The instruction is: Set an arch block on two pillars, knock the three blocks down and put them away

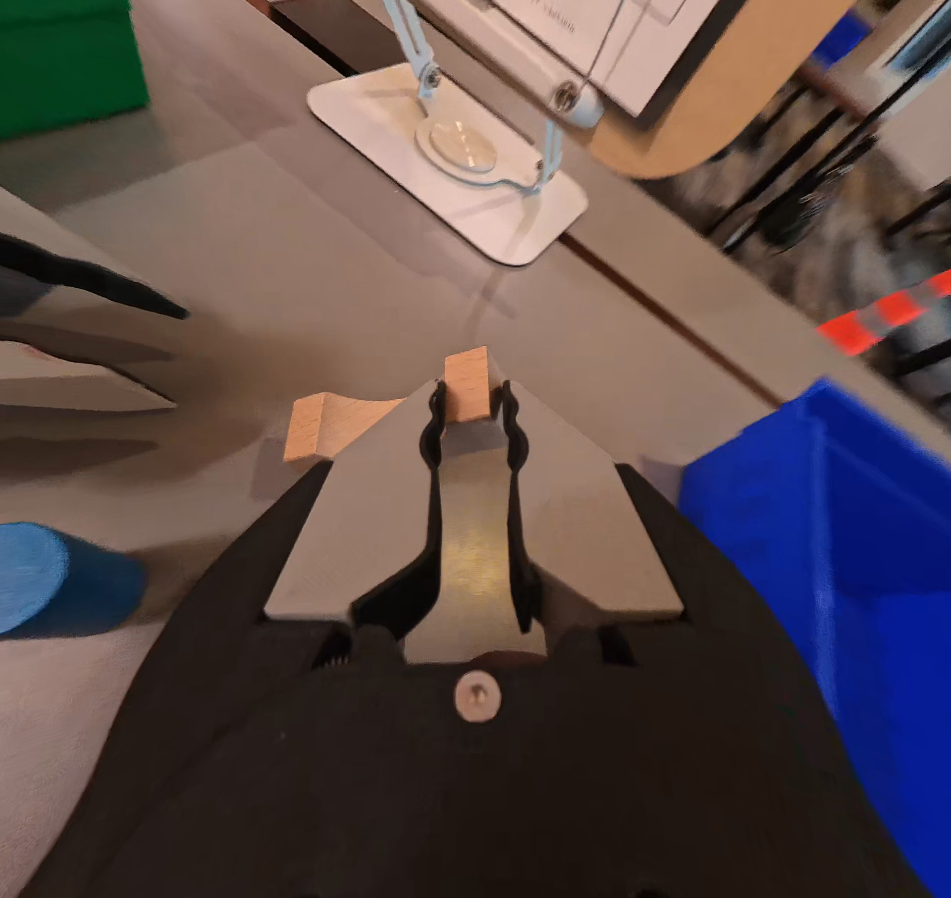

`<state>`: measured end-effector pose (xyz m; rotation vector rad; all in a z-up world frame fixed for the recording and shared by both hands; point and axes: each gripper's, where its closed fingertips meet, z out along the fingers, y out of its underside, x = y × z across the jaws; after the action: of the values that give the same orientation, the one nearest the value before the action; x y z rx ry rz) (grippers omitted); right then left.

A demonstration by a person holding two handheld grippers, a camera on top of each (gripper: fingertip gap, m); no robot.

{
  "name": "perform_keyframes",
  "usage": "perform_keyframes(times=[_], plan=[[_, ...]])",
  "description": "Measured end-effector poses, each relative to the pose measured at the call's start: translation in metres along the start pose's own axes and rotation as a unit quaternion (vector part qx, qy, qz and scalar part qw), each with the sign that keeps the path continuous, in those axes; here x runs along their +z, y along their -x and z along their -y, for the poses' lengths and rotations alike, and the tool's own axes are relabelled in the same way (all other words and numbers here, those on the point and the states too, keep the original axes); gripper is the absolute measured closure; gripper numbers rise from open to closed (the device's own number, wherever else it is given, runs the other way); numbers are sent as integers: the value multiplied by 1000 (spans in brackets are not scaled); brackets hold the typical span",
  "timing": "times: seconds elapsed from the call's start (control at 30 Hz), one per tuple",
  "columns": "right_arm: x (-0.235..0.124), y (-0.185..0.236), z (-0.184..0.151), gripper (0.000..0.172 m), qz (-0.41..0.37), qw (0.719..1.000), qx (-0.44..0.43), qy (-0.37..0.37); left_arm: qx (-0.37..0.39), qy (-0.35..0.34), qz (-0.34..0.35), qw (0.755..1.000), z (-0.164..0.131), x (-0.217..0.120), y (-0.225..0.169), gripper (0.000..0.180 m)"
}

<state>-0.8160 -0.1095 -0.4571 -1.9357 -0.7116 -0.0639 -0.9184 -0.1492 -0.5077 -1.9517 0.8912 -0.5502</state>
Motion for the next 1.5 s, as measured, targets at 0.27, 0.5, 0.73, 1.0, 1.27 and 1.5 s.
perform_keyframes(times=[0.27, 0.5, 0.73, 1.0, 1.27, 1.5], plan=[[6, -22, 8, 152, -145, 956, -250, 49, 4, 0, 0, 1000, 0, 0, -1, 139], [10, -13, -2, 153, -120, 952, -276, 48, 2, -1, -2, 1000, 0, -1, -1, 139], [2, -6, -4, 152, -94, 961, -257, 34, 1, 0, -3, 1000, -1, -1, -1, 139], [-10, 11, 3, 153, -57, 970, -238, 11, -4, 1, -5, 1000, -1, -1, -1, 139], [-19, 13, 10, 144, 6, 993, -116, -13, -4, 2, -8, 1000, -2, -1, -1, 139], [-18, 14, -2, 120, 119, 980, 161, 17, -6, 4, -10, 1000, -3, -1, -1, 139]])
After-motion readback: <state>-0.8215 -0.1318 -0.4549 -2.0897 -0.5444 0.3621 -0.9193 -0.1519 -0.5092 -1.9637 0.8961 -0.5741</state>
